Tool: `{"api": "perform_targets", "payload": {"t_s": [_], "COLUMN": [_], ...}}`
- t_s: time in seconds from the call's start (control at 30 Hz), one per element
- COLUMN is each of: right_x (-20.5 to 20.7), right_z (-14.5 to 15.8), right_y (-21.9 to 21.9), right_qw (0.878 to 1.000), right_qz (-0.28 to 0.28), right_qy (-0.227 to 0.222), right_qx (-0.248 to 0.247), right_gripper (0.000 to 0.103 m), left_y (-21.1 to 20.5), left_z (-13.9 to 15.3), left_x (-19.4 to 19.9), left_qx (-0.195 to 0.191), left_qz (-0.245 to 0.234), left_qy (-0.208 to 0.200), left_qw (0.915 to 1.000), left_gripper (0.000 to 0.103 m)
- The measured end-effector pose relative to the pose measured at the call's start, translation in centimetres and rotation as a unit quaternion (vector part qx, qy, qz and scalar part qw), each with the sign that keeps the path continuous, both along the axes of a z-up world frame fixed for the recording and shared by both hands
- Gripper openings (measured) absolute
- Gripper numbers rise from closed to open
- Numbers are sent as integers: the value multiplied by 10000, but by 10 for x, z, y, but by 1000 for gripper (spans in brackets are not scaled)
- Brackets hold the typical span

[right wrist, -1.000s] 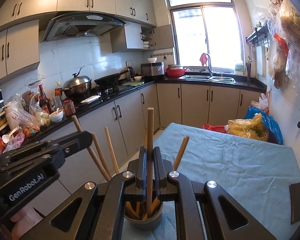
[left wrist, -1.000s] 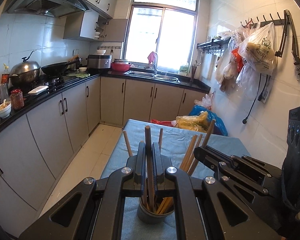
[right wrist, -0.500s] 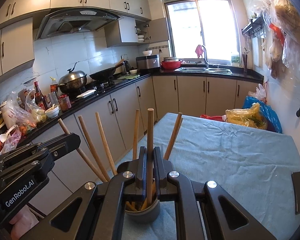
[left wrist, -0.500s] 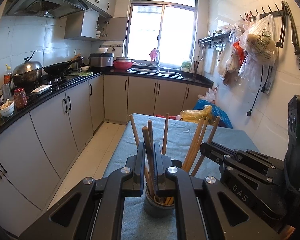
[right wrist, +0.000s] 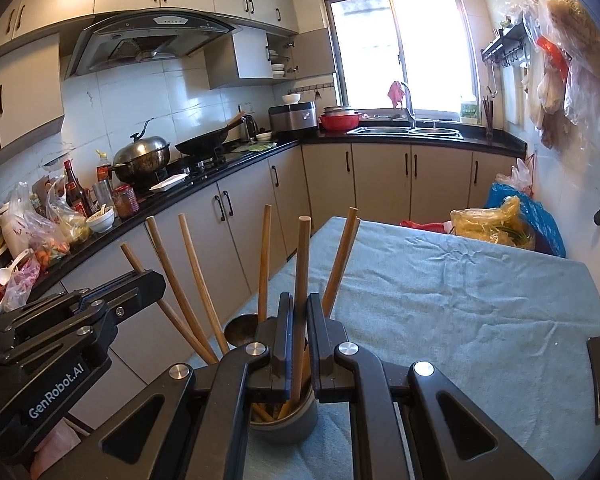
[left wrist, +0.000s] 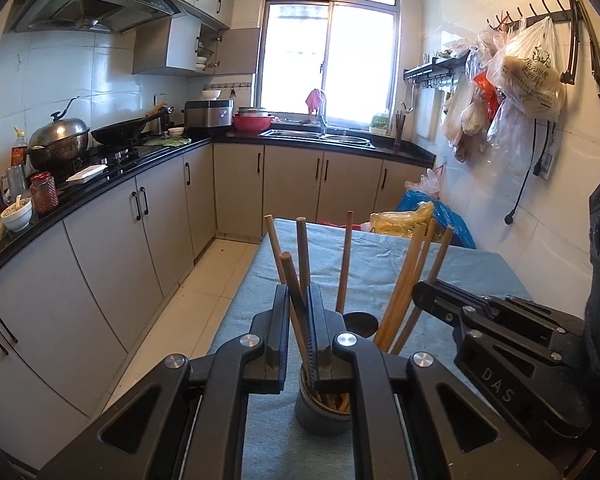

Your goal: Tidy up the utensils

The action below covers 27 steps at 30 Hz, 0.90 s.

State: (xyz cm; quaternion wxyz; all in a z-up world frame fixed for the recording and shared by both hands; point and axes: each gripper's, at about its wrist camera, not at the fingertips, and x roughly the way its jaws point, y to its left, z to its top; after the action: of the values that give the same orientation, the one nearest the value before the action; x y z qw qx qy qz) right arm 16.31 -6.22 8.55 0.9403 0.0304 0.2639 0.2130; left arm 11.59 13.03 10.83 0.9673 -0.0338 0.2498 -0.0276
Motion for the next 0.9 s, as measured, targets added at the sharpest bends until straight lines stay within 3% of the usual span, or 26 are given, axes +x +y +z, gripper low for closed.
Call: {"api": "perform_targets", "payload": {"t_s": [0.53,0.63,0.73,0.8,0.9], "right_x": [-7,-11,-17,-23,-33], "right_z": [10,13,19,23,30], "right_y": [-5,-8,-12,-17,-27], "right_qw": [9999,9999,9997,9995,9990], "right_qz": [8,-24,-59,-91,-151], "right_qy": [-113,-144,-212,-275,-367], "right_qx": [4,31,66,108,185], "right_gripper": [8,13,15,17,30], "left_y": [2,4,6,6,5], "left_z": [-2,-2,-1,1,7], "left_x": [2,1,-1,-6,-14], "left_qx": [-40,-55,-58,-71,-50], "left_qz": [58,68,68,77,90], "left_qy": [37,42,23,-26,-103], "left_qw": [10000,10000,10000,9999,9999], "left_gripper": [8,8,16,27,29]}}
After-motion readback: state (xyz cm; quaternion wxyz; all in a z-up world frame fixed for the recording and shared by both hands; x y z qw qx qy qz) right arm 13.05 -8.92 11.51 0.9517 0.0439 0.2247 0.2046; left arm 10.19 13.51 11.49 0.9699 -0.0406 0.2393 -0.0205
